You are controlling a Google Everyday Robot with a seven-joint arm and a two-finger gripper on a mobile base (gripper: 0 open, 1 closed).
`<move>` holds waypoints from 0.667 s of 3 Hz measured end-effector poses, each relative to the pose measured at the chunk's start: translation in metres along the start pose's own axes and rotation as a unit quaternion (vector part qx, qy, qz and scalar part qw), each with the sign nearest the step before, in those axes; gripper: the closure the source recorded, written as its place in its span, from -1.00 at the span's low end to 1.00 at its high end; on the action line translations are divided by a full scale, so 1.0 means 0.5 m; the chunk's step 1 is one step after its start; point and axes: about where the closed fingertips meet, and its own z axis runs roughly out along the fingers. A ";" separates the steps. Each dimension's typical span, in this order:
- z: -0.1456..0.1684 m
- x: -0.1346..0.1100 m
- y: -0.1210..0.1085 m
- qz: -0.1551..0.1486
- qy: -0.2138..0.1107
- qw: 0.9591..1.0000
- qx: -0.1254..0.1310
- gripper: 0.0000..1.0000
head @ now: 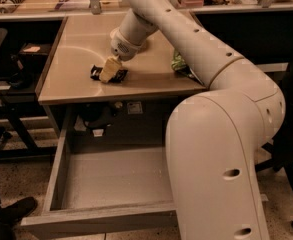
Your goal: Place rxbar chocolate into top drawer
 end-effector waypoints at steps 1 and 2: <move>0.000 0.000 0.000 0.000 0.000 1.000 0.000 0.77; -0.001 -0.001 0.000 0.000 0.000 1.000 0.000 1.00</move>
Offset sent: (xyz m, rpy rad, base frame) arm 0.0000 0.0000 0.0000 0.0000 0.0000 0.0000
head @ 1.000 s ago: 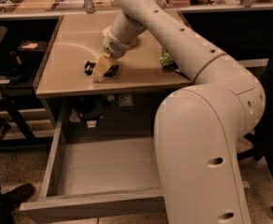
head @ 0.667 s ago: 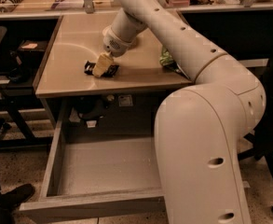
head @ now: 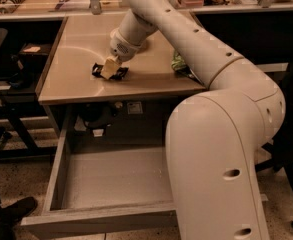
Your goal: Place rxbar chocolate into top drawer
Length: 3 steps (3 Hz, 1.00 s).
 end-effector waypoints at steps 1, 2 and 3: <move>-0.015 -0.010 0.002 0.000 0.000 1.000 0.000 1.00; -0.026 -0.017 0.002 0.000 0.000 1.000 0.000 1.00; -0.052 0.001 0.013 0.001 -0.003 1.000 0.014 1.00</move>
Offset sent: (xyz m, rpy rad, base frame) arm -0.0141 -0.0187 0.0222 -0.0315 -0.0346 -0.0046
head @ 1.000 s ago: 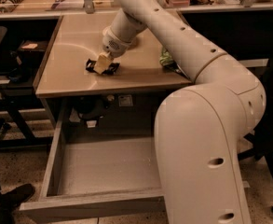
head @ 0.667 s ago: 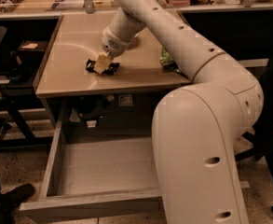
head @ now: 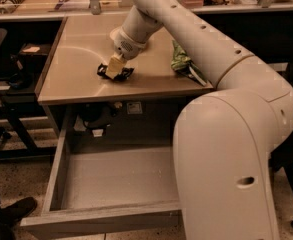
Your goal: Place rxbar chocolate into top drawer
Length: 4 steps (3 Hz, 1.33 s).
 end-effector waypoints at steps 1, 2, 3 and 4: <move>-0.026 0.030 0.020 0.007 -0.004 1.000 0.009 1.00; -0.086 0.114 0.099 0.007 -0.021 0.999 0.025 1.00; -0.076 0.126 0.101 0.011 -0.016 1.000 0.021 1.00; -0.106 0.133 0.132 0.013 -0.012 0.999 0.034 1.00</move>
Offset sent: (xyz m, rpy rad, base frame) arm -0.0650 -0.0698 0.0128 -0.0010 -0.0160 -0.0806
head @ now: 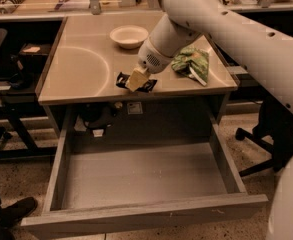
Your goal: Place rxbar chocolate into top drawer
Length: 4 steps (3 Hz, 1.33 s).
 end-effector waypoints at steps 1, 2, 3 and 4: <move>-0.060 0.034 0.079 0.020 0.015 1.000 0.019 1.00; -0.075 0.091 0.187 0.046 0.041 0.998 0.010 1.00; -0.075 0.091 0.187 0.046 0.041 0.998 0.010 1.00; -0.019 0.124 0.223 0.060 0.043 0.997 -0.007 1.00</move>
Offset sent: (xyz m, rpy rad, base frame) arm -0.1727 -0.0445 0.0092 -0.0963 0.1239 -0.1376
